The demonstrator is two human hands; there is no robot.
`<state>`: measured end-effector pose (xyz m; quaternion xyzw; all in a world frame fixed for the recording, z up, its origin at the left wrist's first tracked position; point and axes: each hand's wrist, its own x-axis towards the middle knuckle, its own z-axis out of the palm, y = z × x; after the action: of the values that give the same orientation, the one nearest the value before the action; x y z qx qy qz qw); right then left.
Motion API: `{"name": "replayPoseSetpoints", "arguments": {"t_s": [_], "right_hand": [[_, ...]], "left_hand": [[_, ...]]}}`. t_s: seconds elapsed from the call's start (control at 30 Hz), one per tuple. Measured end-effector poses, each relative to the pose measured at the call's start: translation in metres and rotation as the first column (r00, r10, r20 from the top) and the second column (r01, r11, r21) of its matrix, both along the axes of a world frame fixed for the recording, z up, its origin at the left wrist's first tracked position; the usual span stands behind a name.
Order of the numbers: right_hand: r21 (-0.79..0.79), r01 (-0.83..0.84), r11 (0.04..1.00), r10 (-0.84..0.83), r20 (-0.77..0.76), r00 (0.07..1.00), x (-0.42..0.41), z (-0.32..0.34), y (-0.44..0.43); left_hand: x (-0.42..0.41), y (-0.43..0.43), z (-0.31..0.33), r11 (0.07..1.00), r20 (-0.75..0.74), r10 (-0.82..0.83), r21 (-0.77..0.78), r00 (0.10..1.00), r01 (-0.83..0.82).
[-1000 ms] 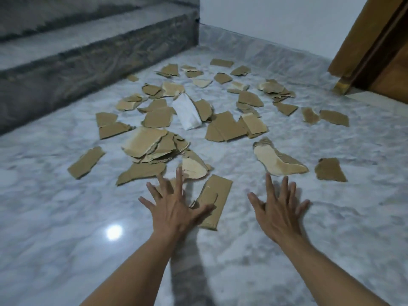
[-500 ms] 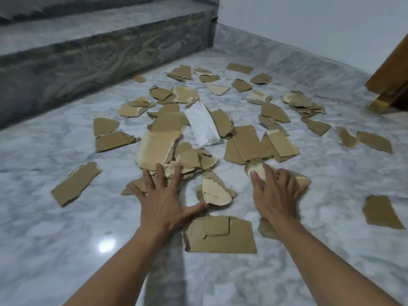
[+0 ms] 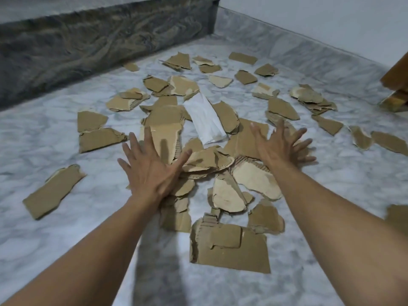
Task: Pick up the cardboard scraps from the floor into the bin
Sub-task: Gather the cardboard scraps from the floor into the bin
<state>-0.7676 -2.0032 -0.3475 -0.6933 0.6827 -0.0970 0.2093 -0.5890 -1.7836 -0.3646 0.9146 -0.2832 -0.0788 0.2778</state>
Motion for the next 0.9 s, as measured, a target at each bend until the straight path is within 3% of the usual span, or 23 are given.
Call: {"name": "replayPoseSetpoints", "arguments": {"t_s": [0.13, 0.37, 0.47, 0.6, 0.67, 0.73, 0.8, 0.9], "right_hand": [[0.154, -0.040, 0.987, 0.048, -0.051, 0.998, 0.023, 0.006, -0.025], [0.199, -0.390, 0.899, 0.407, -0.056, 0.912, 0.088, 0.015, -0.005], [0.137, -0.547, 0.826, 0.563, -0.143, 0.814, 0.101, 0.006, 0.017], [0.118, -0.613, 0.781, 0.624, -0.146, 0.767, 0.089, 0.013, 0.023], [0.132, -0.618, 0.775, 0.631, -0.106, 0.768, 0.082, 0.017, 0.025], [0.124, -0.560, 0.819, 0.572, -0.090, 0.816, 0.076, 0.016, 0.030], [0.201, -0.382, 0.902, 0.408, -0.106, 0.907, 0.066, 0.014, 0.033], [0.328, -0.177, 0.928, 0.214, -0.081, 0.974, 0.058, 0.009, 0.043]], "left_hand": [[0.013, -0.025, -0.010, 0.986, -0.035, -0.048, 0.160, 0.998, 0.053], [0.036, -0.078, -0.009, 0.995, -0.040, 0.096, 0.015, 0.995, -0.095], [0.035, -0.092, -0.007, 1.000, -0.012, 0.019, 0.008, 1.000, -0.019], [0.035, -0.081, -0.005, 0.997, 0.010, -0.083, 0.009, 0.997, 0.083], [0.034, -0.073, -0.006, 0.992, 0.058, -0.122, 0.011, 0.991, 0.122], [0.031, -0.071, -0.002, 0.994, -0.007, -0.104, -0.018, 0.995, 0.104], [0.030, -0.078, 0.002, 0.994, -0.028, -0.108, -0.014, 0.994, 0.107], [0.038, -0.095, 0.002, 0.989, -0.010, -0.146, 0.032, 0.989, 0.146]]}}
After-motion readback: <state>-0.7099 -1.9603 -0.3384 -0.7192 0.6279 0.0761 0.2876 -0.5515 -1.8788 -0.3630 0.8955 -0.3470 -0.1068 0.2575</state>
